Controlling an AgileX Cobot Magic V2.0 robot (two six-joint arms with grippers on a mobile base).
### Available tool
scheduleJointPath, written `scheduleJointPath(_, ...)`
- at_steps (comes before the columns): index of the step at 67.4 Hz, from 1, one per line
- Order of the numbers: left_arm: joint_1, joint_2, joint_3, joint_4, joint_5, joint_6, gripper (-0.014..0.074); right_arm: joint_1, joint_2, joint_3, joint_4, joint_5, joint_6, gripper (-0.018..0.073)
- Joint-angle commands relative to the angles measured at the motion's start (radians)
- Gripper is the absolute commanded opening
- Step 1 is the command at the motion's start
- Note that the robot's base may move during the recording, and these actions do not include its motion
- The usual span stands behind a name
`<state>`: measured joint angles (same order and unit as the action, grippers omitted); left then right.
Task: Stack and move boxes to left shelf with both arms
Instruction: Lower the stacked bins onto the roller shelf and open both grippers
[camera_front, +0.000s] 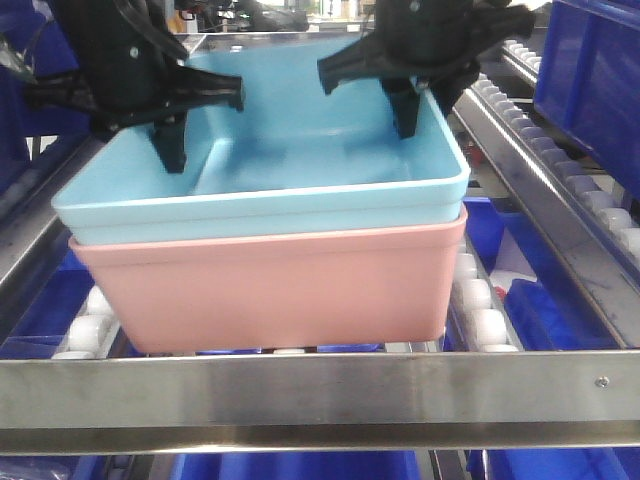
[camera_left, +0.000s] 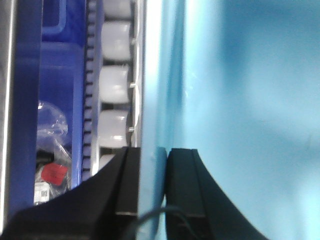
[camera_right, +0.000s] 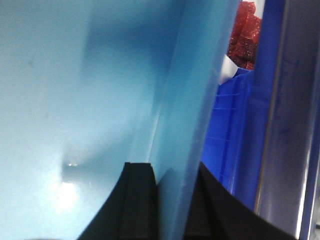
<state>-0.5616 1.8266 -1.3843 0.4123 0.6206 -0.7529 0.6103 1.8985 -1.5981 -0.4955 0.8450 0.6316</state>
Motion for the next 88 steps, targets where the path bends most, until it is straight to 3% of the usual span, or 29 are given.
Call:
scheduleJointPath(1,-0.01,-0.046,-0.047,0.012,-0.155,-0.012,-0.0008,0.014,-0.051,-0.042,-0.004,-0.116,-0.036,0.0056)
scheduleJointPath(9,-0.01,-0.046,-0.047,0.012,-0.155,-0.012,0.0044,0.014,-0.051,-0.043,-0.005,-0.108,-0.036,0.0061)
scheduleJointPath(18,-0.01,-0.046,-0.047,0.012,-0.153,-0.012,0.0216,0.014,-0.051,-0.055,-0.005,-0.084,-0.036,0.0112)
scheduleJointPath(23,-0.01,-0.046,-0.047,0.012,-0.148,-0.012,0.0312,0.014,-0.051,-0.064,-0.005,-0.062,-0.037,0.022)
scheduleJointPath(27,-0.01,-0.05,-0.047,0.012,-0.144,-0.012,0.0398,0.014,-0.051,-0.071,-0.009,-0.041,-0.037,0.0358)
scheduleJointPath(35,-0.01,-0.059,-0.047,0.012,-0.135,-0.012,0.0496,0.014,-0.052,-0.072,-0.031,-0.004,-0.037,0.061)
scheduleJointPath(37,-0.01,-0.062,-0.047,0.012,-0.132,-0.012,0.051,0.014,-0.052,-0.072,-0.033,0.005,-0.037,0.0637)
scheduleJointPath(61,-0.01,-0.084,-0.116,0.013,0.017,-0.001,0.0523,0.014,-0.083,-0.072,-0.034,0.052,-0.037,0.0624)
scheduleJointPath(88,-0.01,-0.163,-0.207,0.003,0.199,0.122,0.0519,0.015,-0.219,-0.072,-0.033,0.043,-0.037,0.0613)
